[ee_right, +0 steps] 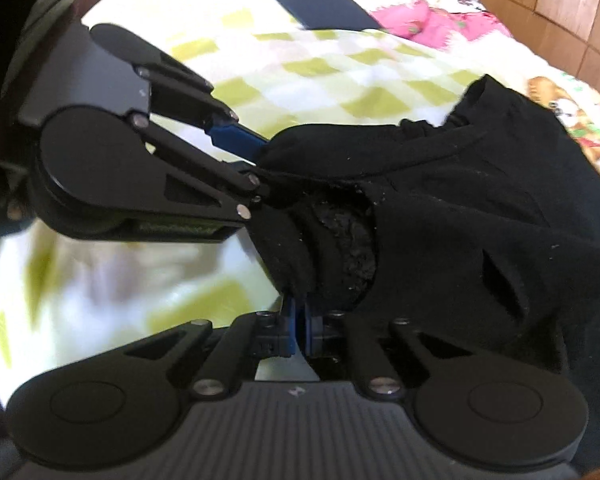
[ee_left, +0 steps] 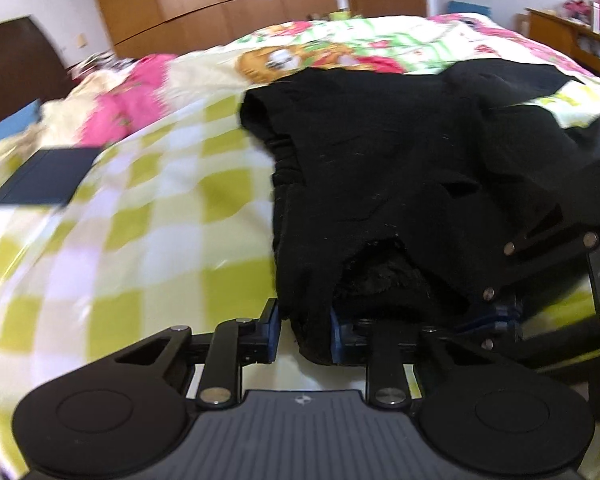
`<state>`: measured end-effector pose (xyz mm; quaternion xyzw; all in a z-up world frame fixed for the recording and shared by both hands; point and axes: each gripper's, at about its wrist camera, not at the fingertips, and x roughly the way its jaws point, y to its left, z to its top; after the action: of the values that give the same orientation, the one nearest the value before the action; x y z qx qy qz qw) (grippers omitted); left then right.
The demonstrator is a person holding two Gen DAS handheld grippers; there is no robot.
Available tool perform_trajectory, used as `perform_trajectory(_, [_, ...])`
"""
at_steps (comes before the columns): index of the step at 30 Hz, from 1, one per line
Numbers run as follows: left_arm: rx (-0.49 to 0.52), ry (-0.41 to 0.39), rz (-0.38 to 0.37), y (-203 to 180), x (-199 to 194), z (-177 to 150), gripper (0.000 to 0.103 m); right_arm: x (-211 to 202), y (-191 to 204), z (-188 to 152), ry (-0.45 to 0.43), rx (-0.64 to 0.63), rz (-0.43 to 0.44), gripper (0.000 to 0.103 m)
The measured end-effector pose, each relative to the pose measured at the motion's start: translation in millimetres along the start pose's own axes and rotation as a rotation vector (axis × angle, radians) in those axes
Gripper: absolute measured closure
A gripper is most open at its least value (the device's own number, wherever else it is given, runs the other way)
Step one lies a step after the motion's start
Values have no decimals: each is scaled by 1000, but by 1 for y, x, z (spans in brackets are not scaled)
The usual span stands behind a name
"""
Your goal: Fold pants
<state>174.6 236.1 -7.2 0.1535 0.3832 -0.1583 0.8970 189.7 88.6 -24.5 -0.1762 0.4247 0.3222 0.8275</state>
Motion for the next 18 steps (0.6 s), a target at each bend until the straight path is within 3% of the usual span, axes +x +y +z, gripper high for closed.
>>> perform_trajectory(7, [-46, 92, 121, 33, -38, -49, 67, 12, 61, 18, -19, -1, 163, 95])
perform_trajectory(11, [-114, 96, 186, 34, -53, -60, 66, 6, 87, 31, -43, 33, 221, 82])
perform_trajectory(14, [-153, 49, 224, 31, -72, -59, 66, -29, 73, 19, -112, 72, 233, 84])
perform_trajectory(18, [-154, -2, 231, 12, -92, -48, 66, -80, 17, -23, -160, 216, 129, 81])
